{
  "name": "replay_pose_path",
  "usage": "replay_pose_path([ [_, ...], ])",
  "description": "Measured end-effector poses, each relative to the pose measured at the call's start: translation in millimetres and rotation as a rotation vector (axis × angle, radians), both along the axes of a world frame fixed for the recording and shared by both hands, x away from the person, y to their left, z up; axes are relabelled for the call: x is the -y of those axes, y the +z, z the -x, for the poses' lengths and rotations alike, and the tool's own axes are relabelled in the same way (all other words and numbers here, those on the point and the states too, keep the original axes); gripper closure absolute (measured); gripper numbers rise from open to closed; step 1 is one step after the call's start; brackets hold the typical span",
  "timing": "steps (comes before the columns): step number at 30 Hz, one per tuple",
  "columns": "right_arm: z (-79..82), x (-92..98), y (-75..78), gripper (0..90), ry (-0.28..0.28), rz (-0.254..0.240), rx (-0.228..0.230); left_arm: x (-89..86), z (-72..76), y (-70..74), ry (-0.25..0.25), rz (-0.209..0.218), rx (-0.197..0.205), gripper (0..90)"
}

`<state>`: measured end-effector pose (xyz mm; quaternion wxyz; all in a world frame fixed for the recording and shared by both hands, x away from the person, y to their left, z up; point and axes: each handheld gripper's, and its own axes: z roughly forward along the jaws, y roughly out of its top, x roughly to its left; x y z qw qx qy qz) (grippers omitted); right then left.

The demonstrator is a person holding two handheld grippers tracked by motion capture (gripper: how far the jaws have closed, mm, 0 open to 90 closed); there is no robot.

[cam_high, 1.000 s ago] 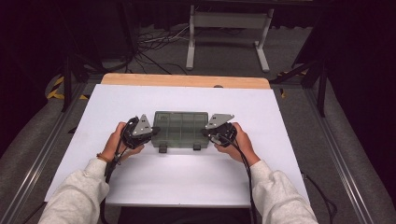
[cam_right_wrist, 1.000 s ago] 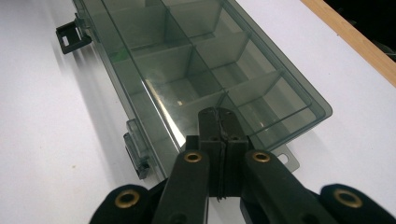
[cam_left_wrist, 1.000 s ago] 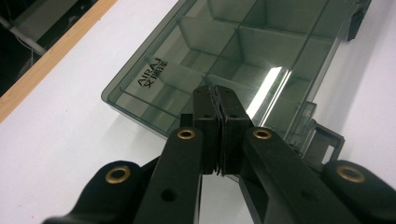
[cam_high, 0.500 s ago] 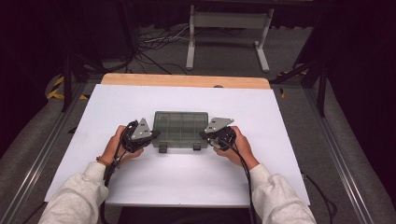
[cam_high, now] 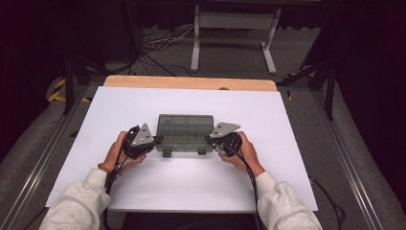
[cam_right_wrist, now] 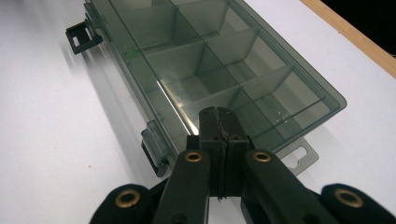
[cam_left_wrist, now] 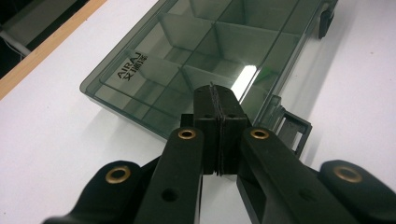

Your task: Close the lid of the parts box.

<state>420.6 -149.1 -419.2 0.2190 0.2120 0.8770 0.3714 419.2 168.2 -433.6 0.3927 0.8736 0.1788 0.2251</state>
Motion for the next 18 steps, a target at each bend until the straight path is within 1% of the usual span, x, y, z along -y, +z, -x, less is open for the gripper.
replay_pose_path([
  [4,1.3,1.0,-1.7,90.0,-0.01,-0.016,0.008,-1.4,0.2,-1.4,0.006,0.017,0.001,89.1],
  [8,4.3,0.4,-2.5,90.0,-0.025,-0.012,0.026,-1.0,-0.3,-2.1,0.012,0.026,0.001,87.9],
  [10,4.5,0.4,-2.5,89.7,-0.026,-0.013,0.027,-0.9,-0.3,-2.1,0.013,0.025,0.003,87.3],
  [11,4.4,0.6,-2.5,88.7,-0.027,-0.014,0.029,-1.1,-0.3,-1.4,0.012,0.019,0.012,87.3],
  [13,4.4,2.3,-3.5,87.7,-0.033,-0.037,0.043,-1.7,0.2,-0.5,0.018,0.025,0.017,85.0],
  [14,4.4,2.7,-3.5,87.5,-0.038,-0.047,0.042,-2.0,0.6,-0.1,0.017,0.035,0.016,84.7],
  [16,4.0,4.0,-2.7,86.0,-0.035,-0.067,0.04,-2.8,1.3,1.3,0.017,0.035,0.03,83.4],
  [17,4.3,4.8,-1.9,84.7,-0.034,-0.078,0.041,-3.1,1.8,1.7,0.02,0.044,0.03,82.8],
  [18,4.4,5.3,-1.4,84.4,-0.036,-0.08,0.043,-3.1,1.8,1.7,0.02,0.044,0.03,82.3],
])
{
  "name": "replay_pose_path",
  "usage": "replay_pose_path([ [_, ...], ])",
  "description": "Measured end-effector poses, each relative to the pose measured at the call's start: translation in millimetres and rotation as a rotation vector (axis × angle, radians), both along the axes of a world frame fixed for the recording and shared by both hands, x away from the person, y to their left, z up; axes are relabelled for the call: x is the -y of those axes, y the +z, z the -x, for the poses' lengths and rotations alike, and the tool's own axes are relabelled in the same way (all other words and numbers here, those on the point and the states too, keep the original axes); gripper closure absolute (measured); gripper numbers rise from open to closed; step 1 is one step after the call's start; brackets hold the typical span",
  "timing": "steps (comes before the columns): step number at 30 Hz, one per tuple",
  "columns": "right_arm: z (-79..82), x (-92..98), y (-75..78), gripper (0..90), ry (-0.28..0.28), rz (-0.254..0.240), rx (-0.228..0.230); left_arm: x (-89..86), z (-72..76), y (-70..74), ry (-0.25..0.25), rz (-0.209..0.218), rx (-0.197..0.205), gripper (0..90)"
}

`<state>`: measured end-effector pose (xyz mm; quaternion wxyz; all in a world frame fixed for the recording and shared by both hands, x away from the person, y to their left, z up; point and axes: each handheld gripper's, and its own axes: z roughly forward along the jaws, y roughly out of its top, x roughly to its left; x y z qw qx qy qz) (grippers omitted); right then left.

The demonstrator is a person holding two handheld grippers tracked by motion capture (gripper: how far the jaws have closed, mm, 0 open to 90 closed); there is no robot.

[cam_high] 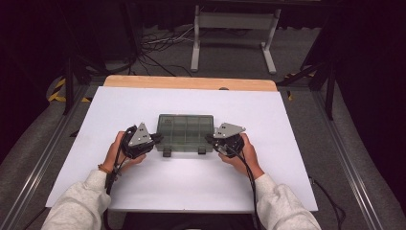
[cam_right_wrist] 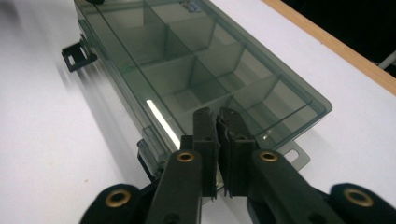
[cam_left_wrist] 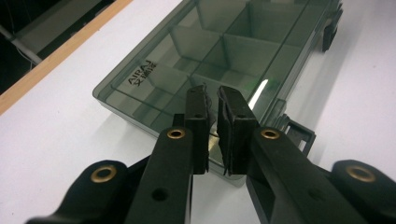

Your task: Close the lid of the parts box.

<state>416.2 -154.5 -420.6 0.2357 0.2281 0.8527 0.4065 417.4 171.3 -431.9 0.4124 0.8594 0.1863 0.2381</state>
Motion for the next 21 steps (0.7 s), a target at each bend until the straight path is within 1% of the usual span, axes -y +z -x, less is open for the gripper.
replay_pose_path([
  [1,0.4,0.4,0.5,82.7,0.001,-0.006,0.001,-1.0,0.5,1.2,-0.002,0.012,0.008,80.6],
  [2,0.6,0.7,0.7,80.6,0.002,-0.012,0.001,-1.0,0.5,1.2,-0.002,0.012,0.008,79.3],
  [5,0.9,1.6,1.5,77.9,0.003,-0.023,0.005,-1.8,1.2,1.6,0.002,0.021,0.013,74.1],
  [7,1.0,2.0,1.8,73.5,0.004,-0.034,0.006,-2.6,1.6,2.6,-0.009,0.021,0.024,72.3],
  [8,1.0,2.0,1.8,73.5,0.004,-0.034,0.006,-2.6,1.6,2.6,-0.009,0.021,0.024,70.6],
  [9,1.3,1.8,1.9,69.2,0.002,-0.038,0.007,-2.6,1.9,2.7,-0.004,0.025,0.026,70.6],
  [12,0.8,1.9,1.8,57.5,-0.008,-0.051,0.011,-2.9,1.6,2.0,0.01,0.032,0.025,61.8],
  [13,0.7,1.9,1.5,53.0,-0.013,-0.052,0.009,-3.6,1.1,2.0,0.009,0.043,0.024,58.8],
  [14,0.7,1.9,1.5,53.0,-0.013,-0.052,0.009,-3.6,1.1,2.0,0.009,0.043,0.024,57.0],
  [15,0.5,1.6,1.0,50.3,-0.019,-0.056,0.003,-4.2,0.9,2.2,0.016,0.056,0.022,57.0],
  [16,-0.2,1.5,0.0,45.2,-0.023,-0.061,-0.004,-4.7,0.4,2.4,0.018,0.057,0.025,52.5],
  [18,-1.4,1.6,-1.1,38.4,-0.035,-0.065,-0.002,-5.1,0.6,2.2,0.027,0.073,0.021,48.7],
  [20,-2.6,1.0,-2.2,33.7,-0.037,-0.064,-0.008,-5.3,0.2,1.7,0.034,0.079,0.017,44.1],
  [21,-3.0,0.8,-3.4,29.0,-0.048,-0.059,-0.014,-5.2,0.1,1.3,0.038,0.081,0.013,41.0],
])
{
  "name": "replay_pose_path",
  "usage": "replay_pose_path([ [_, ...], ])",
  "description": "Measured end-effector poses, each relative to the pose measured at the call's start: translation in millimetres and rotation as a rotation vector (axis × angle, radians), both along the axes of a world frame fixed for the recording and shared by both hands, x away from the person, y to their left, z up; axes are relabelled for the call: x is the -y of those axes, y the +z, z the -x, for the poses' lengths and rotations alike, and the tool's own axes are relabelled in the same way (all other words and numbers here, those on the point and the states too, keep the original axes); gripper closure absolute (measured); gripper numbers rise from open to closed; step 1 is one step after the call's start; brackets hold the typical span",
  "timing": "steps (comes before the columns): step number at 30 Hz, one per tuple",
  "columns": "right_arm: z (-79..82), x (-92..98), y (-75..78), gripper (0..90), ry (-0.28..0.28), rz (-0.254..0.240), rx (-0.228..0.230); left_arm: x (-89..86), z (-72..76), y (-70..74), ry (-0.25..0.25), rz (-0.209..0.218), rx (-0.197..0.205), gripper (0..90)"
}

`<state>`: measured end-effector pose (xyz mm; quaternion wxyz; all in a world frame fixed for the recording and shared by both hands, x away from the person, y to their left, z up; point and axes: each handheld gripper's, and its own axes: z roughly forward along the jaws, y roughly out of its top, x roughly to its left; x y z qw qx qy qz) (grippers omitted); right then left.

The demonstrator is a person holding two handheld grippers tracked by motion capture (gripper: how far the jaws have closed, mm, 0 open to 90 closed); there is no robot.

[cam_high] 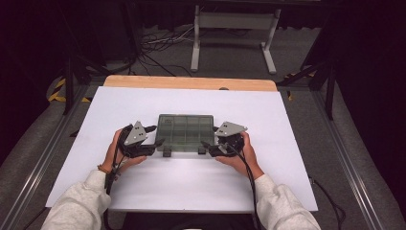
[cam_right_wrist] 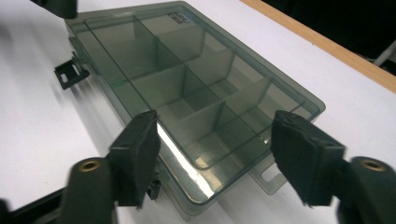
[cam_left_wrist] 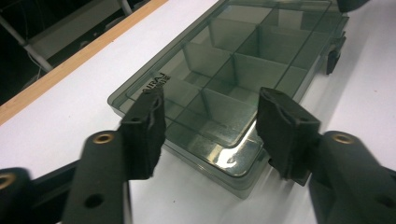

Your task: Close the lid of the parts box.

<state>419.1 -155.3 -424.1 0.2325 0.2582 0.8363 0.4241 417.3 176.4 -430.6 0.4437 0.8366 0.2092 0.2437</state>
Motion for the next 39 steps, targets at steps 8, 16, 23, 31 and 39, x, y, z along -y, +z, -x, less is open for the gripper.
replay_pose_path([
  [8,-2.8,-2.3,-4.4,13.1,-0.026,0.006,-0.007,1.4,-0.9,-1.5,0.024,0.002,0.004,25.0],
  [16,-3.1,-6.4,-7.5,5.6,-0.018,0.0,-0.016,2.8,-2.8,-3.9,0.018,0.007,-0.02,7.8],
  [23,-1.6,-5.4,-6.2,3.8,-0.012,-0.01,-0.005,-0.8,-2.7,-2.2,0.011,0.027,-0.011,3.6],
  [31,2.2,-4.9,-5.4,4.5,-0.022,0.007,0.027,-6.3,4.4,5.4,0.003,0.045,0.033,3.8],
  [39,7.8,-3.1,-2.0,5.3,-0.03,0.008,0.051,-11.1,11.0,11.4,0.012,0.046,0.061,4.0],
])
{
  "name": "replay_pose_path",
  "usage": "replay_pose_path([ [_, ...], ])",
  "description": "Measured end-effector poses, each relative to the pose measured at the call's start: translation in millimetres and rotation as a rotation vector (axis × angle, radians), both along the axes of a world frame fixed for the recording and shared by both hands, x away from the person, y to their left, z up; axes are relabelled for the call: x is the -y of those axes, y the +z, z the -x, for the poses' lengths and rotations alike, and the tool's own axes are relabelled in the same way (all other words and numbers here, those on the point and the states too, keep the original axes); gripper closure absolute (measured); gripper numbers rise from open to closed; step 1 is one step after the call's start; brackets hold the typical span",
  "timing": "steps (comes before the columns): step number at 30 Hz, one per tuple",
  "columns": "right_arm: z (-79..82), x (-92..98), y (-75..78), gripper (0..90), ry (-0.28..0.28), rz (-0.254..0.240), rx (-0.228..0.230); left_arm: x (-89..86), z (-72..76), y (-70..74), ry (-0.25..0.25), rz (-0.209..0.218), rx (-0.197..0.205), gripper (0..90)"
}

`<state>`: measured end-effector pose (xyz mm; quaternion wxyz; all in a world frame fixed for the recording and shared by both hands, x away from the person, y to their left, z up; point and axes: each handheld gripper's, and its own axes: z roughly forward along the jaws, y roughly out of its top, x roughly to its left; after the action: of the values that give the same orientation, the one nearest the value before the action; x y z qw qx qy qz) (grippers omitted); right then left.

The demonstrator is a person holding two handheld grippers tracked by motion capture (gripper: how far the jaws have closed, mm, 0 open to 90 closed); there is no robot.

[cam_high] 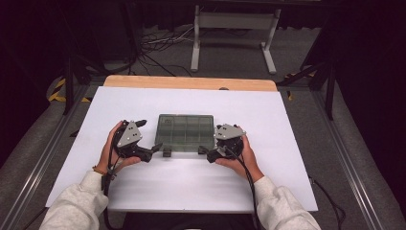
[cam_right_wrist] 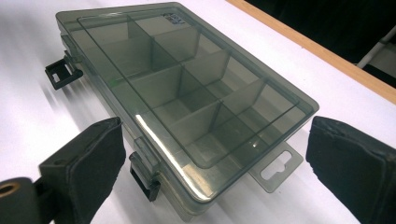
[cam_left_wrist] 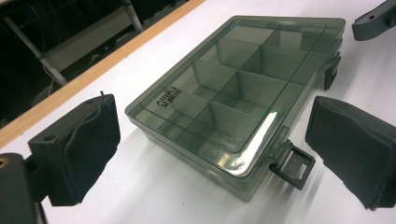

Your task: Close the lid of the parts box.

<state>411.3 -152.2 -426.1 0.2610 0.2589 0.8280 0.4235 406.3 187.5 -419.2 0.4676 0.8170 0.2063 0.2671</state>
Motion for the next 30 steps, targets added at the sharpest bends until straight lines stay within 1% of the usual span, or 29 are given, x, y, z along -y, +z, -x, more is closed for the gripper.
replay_pose_path([
  [3,2.5,1.0,2.5,5.5,-0.005,-0.001,0.015,-1.7,3.7,1.7,-0.001,0.002,0.005,3.9],
  [5,4.3,2.3,4.1,5.6,-0.008,0.001,0.023,-3.1,6.0,3.2,0.001,-0.007,0.02,3.9],
  [9,7.5,4.5,6.3,6.0,-0.011,-0.002,0.035,-4.6,10.2,4.5,0.002,0.001,0.026,3.9],
  [11,9.5,6.0,7.3,6.5,-0.017,0.002,0.046,-5.7,12.1,5.3,0.003,-0.013,0.03,3.9],
  [12,10.3,6.5,7.7,6.5,-0.018,0.002,0.048,-5.6,13.4,4.9,0.006,-0.009,0.028,3.9],
  [13,11.1,7.1,8.0,6.5,-0.018,0.002,0.05,-6.3,14.8,5.4,0.006,-0.02,0.039,3.9],
  [16,13.8,9.3,9.1,6.7,-0.019,0.001,0.053,-7.8,18.1,6.3,0.002,-0.02,0.043,3.8],
  [17,14.9,9.9,9.4,6.7,-0.02,-0.001,0.055,-8.1,19.8,6.2,0.002,-0.012,0.043,3.9],
  [20,18.3,13.4,10.6,6.7,-0.026,0.001,0.064,-10.1,22.8,6.9,0.002,-0.018,0.052,3.9],
  [22,20.1,16.4,11.3,6.7,-0.027,-0.007,0.06,-11.1,25.8,6.4,0.009,-0.024,0.058,3.9],
  [24,22.7,19.9,11.6,6.7,-0.033,-0.01,0.062,-12.8,28.2,6.4,0.004,-0.021,0.062,4.0],
  [27,25.7,23.6,11.7,6.7,-0.038,-0.003,0.066,-14.9,32.5,6.3,0.007,-0.023,0.064,4.1],
  [30,28.3,26.5,11.7,6.7,-0.039,-0.007,0.063,-16.2,34.3,6.3,0.004,-0.028,0.069,4.2],
])
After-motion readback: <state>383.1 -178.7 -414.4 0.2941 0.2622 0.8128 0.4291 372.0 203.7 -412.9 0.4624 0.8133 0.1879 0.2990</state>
